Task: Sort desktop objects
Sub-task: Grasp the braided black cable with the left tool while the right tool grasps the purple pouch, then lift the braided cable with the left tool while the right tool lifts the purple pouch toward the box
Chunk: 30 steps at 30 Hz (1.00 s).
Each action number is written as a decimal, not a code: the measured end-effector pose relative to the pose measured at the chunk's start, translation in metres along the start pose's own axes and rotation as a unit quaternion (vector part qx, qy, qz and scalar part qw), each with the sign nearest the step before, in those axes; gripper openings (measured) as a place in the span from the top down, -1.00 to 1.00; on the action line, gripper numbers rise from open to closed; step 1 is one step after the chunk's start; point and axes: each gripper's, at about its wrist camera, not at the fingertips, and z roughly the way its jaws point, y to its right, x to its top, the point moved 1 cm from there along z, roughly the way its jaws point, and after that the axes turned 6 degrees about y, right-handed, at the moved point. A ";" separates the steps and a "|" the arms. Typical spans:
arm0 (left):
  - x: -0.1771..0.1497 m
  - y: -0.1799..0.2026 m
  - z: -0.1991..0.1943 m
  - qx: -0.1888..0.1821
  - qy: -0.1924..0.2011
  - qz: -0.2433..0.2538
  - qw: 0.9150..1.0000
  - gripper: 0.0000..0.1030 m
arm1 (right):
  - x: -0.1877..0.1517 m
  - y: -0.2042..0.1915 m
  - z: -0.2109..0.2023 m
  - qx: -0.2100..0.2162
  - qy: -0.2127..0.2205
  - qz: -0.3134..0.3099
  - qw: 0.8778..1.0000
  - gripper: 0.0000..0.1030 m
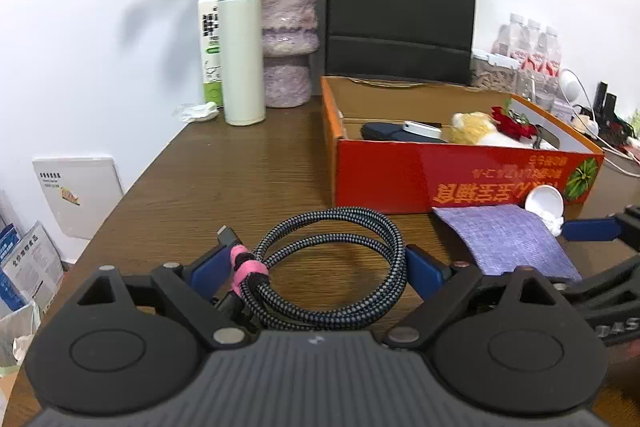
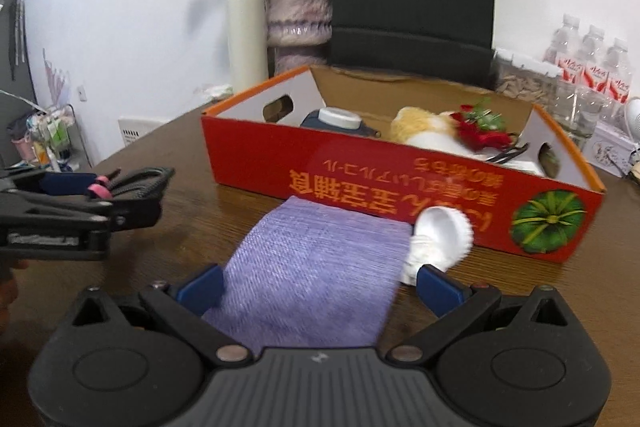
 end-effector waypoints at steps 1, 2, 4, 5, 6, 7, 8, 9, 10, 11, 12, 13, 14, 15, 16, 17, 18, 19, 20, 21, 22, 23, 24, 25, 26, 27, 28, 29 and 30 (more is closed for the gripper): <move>0.000 -0.003 0.000 0.001 0.000 -0.003 1.000 -0.80 | 0.001 -0.002 0.005 -0.002 -0.006 0.003 1.000 -0.99; 0.000 -0.004 -0.001 0.002 0.000 -0.005 1.000 -0.80 | 0.001 -0.003 0.009 -0.002 -0.011 0.006 1.000 -0.95; 0.000 -0.008 -0.001 0.003 0.000 -0.009 1.000 -0.80 | -0.001 -0.005 0.013 -0.004 -0.018 0.006 1.000 -0.88; 0.000 -0.009 -0.002 0.003 0.001 -0.010 1.000 -0.80 | -0.002 -0.005 0.014 -0.004 -0.019 0.006 1.000 -0.75; 0.000 -0.009 -0.003 0.002 0.003 -0.010 1.000 -0.80 | -0.003 -0.005 0.015 -0.004 -0.022 0.007 1.000 -0.64; 0.000 -0.009 -0.004 0.002 0.004 -0.010 1.000 -0.80 | -0.004 -0.006 0.014 -0.007 -0.018 0.004 1.000 -0.57; 0.000 -0.008 -0.004 0.000 0.006 -0.009 1.000 -0.80 | -0.005 -0.005 0.013 -0.011 -0.016 0.003 1.000 -0.40; 0.000 -0.008 -0.005 0.000 0.007 -0.007 1.000 -0.80 | -0.005 -0.004 0.011 -0.012 -0.013 0.002 1.000 -0.17; 0.000 -0.007 -0.005 0.000 0.008 -0.005 1.000 -0.80 | -0.005 -0.004 0.010 -0.013 -0.011 0.003 1.000 -0.04; -0.001 -0.006 -0.005 0.001 0.008 -0.004 1.000 -0.80 | -0.005 -0.003 0.009 -0.012 -0.009 0.003 1.000 0.14; -0.001 -0.005 -0.005 0.001 0.007 -0.003 1.000 -0.80 | -0.006 -0.003 0.007 -0.011 -0.008 0.003 1.000 0.18; -0.001 -0.005 -0.005 0.002 0.007 -0.004 1.000 -0.80 | -0.006 -0.003 0.004 -0.009 -0.007 0.004 1.000 0.20; -0.002 -0.005 -0.004 0.003 0.006 -0.004 1.000 -0.80 | -0.008 -0.003 0.001 -0.008 -0.006 0.004 1.000 0.27; -0.002 -0.006 -0.004 0.004 0.006 -0.005 1.000 -0.80 | -0.008 -0.003 -0.001 -0.007 -0.004 0.002 1.000 0.35; -0.003 -0.006 -0.004 0.005 0.006 -0.006 1.000 -0.80 | -0.008 -0.003 -0.004 -0.006 -0.001 0.002 1.000 0.38; -0.003 -0.007 -0.005 0.006 0.006 -0.006 1.000 -0.80 | -0.008 -0.003 -0.008 -0.005 0.004 0.003 1.000 0.42; -0.003 -0.007 -0.005 0.007 0.007 -0.007 1.000 -0.80 | -0.008 -0.003 -0.013 -0.003 0.010 0.002 1.000 0.48; -0.004 -0.006 -0.006 0.008 0.008 -0.008 1.000 -0.80 | -0.007 -0.003 -0.017 -0.001 0.017 0.002 1.000 0.50; -0.003 -0.006 -0.006 0.008 0.010 -0.008 1.000 -0.80 | -0.006 -0.003 -0.022 0.001 0.024 0.002 1.000 0.56; -0.004 -0.006 -0.007 0.008 0.011 -0.008 1.000 -0.80 | -0.006 -0.003 -0.026 0.003 0.030 0.002 1.000 0.60; -0.004 -0.006 -0.008 0.008 0.013 -0.009 1.000 -0.80 | -0.004 -0.001 -0.030 0.005 0.036 0.003 0.999 0.63; -0.004 -0.005 -0.009 0.007 0.014 -0.009 1.000 -0.80 | -0.004 0.000 -0.035 0.007 0.044 0.004 0.999 0.65; -0.004 -0.005 -0.010 0.007 0.015 -0.009 1.000 -0.80 | -0.003 0.000 -0.039 0.009 0.050 0.005 0.999 0.68; -0.003 -0.003 -0.011 0.006 0.018 -0.009 1.000 -0.80 | -0.002 0.001 -0.043 0.011 0.056 0.006 0.998 0.69; -0.003 -0.002 -0.013 0.006 0.021 -0.008 1.000 -0.80 | -0.001 0.003 -0.047 0.013 0.063 0.007 0.998 0.70; -0.002 0.001 -0.016 0.005 0.026 -0.006 1.000 -0.80 | 0.001 0.004 -0.051 0.014 0.069 0.007 0.997 0.71; -0.001 0.002 -0.018 0.005 0.031 -0.003 1.000 -0.80 | 0.002 0.005 -0.054 0.017 0.076 0.009 0.997 0.72; 0.000 0.005 -0.020 0.004 0.036 -0.002 0.999 -0.80 | 0.004 0.006 -0.058 0.019 0.083 0.010 0.996 0.73; 0.003 0.007 -0.023 0.004 0.042 -0.003 0.999 -0.80 | 0.005 0.007 -0.060 0.021 0.090 0.011 0.996 0.73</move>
